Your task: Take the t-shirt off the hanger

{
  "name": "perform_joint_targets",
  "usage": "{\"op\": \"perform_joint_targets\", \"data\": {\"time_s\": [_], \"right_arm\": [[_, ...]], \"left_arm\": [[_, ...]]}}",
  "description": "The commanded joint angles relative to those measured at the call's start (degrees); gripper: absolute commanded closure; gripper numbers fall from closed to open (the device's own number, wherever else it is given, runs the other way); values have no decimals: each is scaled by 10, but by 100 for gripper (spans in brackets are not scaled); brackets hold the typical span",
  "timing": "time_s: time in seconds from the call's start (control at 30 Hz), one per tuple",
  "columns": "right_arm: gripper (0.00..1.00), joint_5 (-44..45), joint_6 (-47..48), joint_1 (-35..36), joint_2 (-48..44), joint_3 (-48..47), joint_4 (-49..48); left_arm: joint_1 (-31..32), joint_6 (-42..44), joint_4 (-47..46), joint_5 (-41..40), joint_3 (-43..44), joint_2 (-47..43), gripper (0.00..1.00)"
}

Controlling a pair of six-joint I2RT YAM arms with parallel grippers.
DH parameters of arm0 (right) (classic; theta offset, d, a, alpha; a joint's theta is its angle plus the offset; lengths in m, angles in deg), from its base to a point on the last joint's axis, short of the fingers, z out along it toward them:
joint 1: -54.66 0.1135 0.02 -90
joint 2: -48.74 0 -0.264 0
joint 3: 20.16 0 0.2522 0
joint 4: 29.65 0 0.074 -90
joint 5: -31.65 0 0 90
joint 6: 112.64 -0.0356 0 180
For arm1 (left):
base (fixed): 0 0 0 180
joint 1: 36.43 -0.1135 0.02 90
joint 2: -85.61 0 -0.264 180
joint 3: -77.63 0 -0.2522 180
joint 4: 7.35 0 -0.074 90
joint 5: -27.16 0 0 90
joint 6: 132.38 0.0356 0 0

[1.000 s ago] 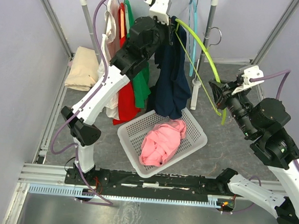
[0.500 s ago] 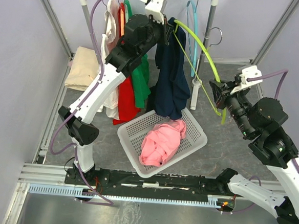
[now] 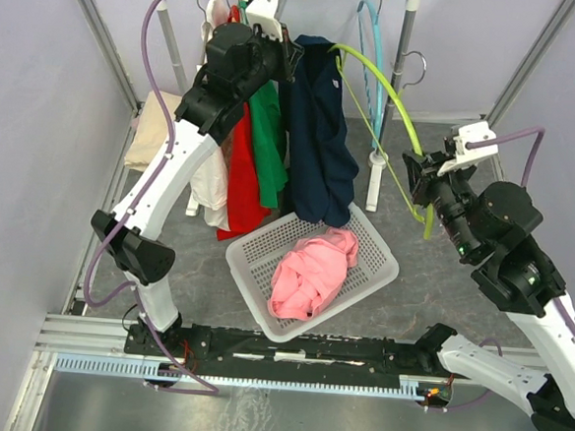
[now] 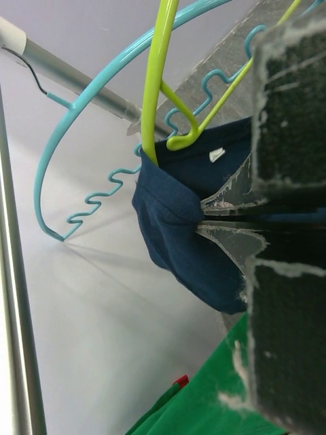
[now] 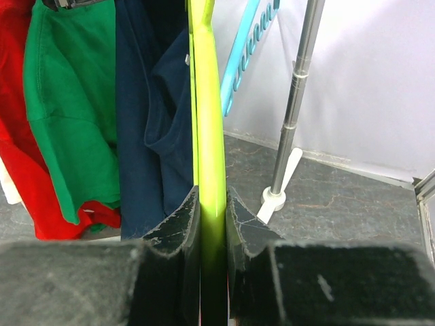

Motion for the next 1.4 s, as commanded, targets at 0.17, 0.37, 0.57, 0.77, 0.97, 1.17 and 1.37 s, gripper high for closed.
{"op": "perform_joint_targets", "data": {"time_s": [0.17, 0.37, 0.57, 0.77, 0.97, 1.17, 1.37], "right_arm": [[98, -17, -5, 0, -23, -1, -70], [99, -34, -10, 0, -54, 2, -79], [98, -37, -11, 0, -62, 6, -83], [98, -14, -10, -1, -24, -14, -96], [98, 7, -25, 0, 44, -56, -95], [98, 30, -29, 0, 111, -86, -114], [98, 45, -18, 0, 183, -132, -140]], "left_arm": [[5, 20, -13, -39, 5, -27, 97], [5, 12, -11, -65, 5, -10, 97], [5, 12, -9, -76, 10, 2, 97], [6, 9, -26, -27, -27, -25, 97], [10, -1, -89, 51, -107, -99, 97], [17, -34, -134, 126, -167, -157, 97], [30, -61, -143, 164, -204, -194, 97]]}}
